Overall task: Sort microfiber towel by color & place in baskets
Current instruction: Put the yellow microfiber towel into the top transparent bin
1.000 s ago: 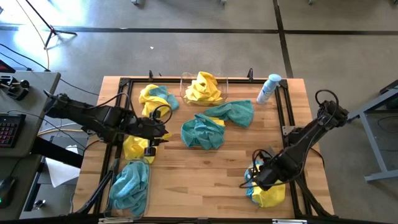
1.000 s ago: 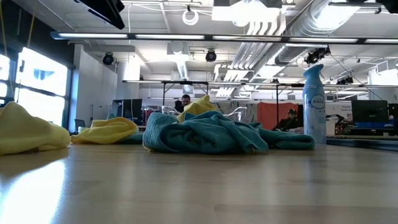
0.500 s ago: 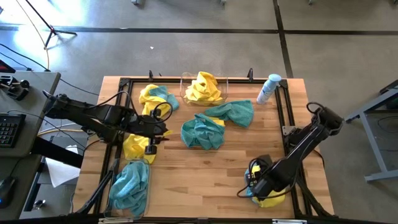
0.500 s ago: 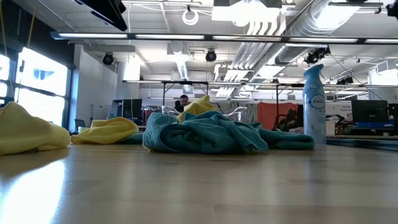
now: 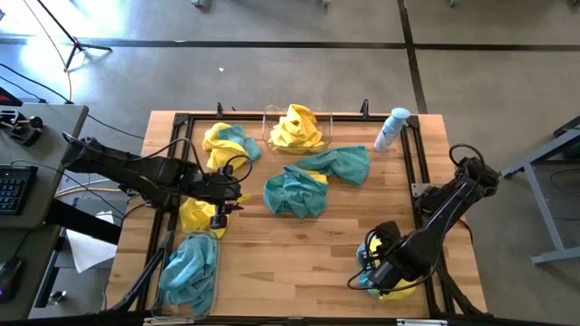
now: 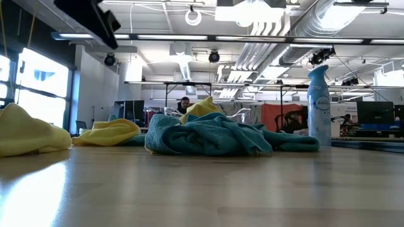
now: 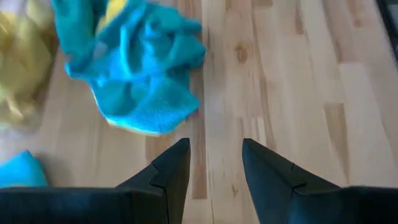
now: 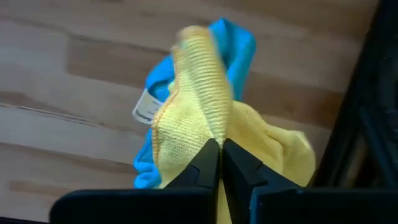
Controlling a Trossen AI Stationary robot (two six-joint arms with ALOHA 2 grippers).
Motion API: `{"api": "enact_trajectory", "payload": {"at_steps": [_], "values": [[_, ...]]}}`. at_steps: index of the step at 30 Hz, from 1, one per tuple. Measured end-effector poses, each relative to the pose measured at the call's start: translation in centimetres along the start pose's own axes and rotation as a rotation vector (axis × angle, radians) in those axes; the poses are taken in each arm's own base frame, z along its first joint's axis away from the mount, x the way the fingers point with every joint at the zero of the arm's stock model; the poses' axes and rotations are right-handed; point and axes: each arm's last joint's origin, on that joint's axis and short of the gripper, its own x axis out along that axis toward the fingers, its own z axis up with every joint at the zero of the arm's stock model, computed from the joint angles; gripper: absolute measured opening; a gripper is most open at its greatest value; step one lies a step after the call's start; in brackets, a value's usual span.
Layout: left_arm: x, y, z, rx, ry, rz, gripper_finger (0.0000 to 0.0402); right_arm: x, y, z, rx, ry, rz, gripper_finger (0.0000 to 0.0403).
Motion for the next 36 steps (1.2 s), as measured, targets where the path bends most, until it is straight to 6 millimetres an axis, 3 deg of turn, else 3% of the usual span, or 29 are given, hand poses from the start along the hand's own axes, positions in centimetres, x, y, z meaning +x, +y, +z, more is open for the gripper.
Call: {"api": "enact_trajectory", "payload": {"at_steps": [5, 10, 16, 27, 36], "values": [[2.1, 0.1, -3.5, -0.103, 0.021, -0.014, 0.0136, -3.4, -0.3, 0.8, -0.005, -0.106, 0.028, 0.0005], [2.4, 0.2, -5.6, -0.191, -0.010, -0.032, 0.0136, -6.4, -0.1, 1.6, -0.026, -0.228, 0.207, 0.0003], [1.1, 0.2, -5.6, -0.212, -0.110, -0.062, 0.0136, -9.3, 0.8, 3.1, -0.038, -0.434, 0.408, 0.0001], [-0.6, 0.5, -5.6, -0.236, -0.205, -0.085, 0.0136, -14.2, 1.2, 5.7, -0.119, -0.734, 0.577, 0.0000], [-0.7, 0.5, -5.5, -0.237, -0.218, -0.088, 0.0136, -15.0, 2.5, 9.0, -0.130, -0.897, 0.521, 0.0000]]}}
